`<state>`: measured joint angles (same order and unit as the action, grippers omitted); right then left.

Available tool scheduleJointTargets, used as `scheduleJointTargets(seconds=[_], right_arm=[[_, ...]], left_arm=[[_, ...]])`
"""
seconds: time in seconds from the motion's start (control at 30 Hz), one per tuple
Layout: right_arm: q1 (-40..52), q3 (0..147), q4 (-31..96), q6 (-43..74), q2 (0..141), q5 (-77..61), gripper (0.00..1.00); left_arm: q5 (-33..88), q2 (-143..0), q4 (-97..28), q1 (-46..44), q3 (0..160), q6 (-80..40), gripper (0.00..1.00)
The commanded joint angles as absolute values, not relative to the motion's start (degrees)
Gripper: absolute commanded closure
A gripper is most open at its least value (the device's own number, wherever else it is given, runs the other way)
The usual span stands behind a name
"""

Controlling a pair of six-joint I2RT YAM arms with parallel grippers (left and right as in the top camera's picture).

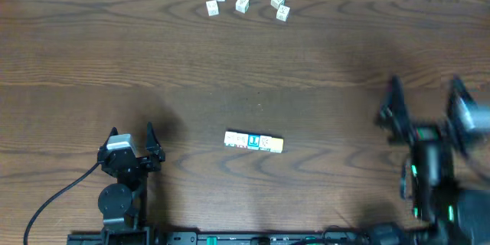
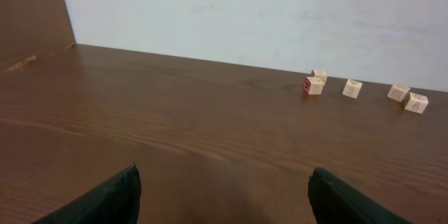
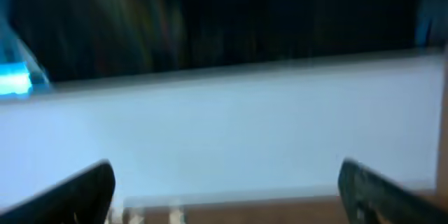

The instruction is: Lift 5 blocks

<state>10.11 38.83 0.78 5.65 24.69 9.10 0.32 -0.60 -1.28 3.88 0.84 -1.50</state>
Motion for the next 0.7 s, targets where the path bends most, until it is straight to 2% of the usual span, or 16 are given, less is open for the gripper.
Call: scheduleJointTargets(seconds=[0.0,0.13,0.23,0.43,0.67], right_arm=[[5.8,25.1,-7.9,5.7,14.8,1.1,0.01],[1.5,12.8,-17.0,11.4,5.7,0.5,0.01],[-0.8,7.1,-17.8,15.4,1.6,0.5,0.01],[-2.0,0.3,-20.1,15.6,0.3,0.6,0.01],[-2.7,0.3,-0.5,15.3,0.3,1.4,0.01]], left_arm=[[-0.2,-0.3,-4.2,4.1,0.2,-1.8,0.23],[-0.2,-0.3,-4.2,4.1,0.2,-1.8,0.23],[-0.2,-0.3,-4.2,4.1,0.2,-1.8,0.23],[-0.2,-0.3,-4.2,4.1,0.2,-1.8,0.23],[-0.2,-0.3,-4.2,4.1,0.2,-1.8,0.23]])
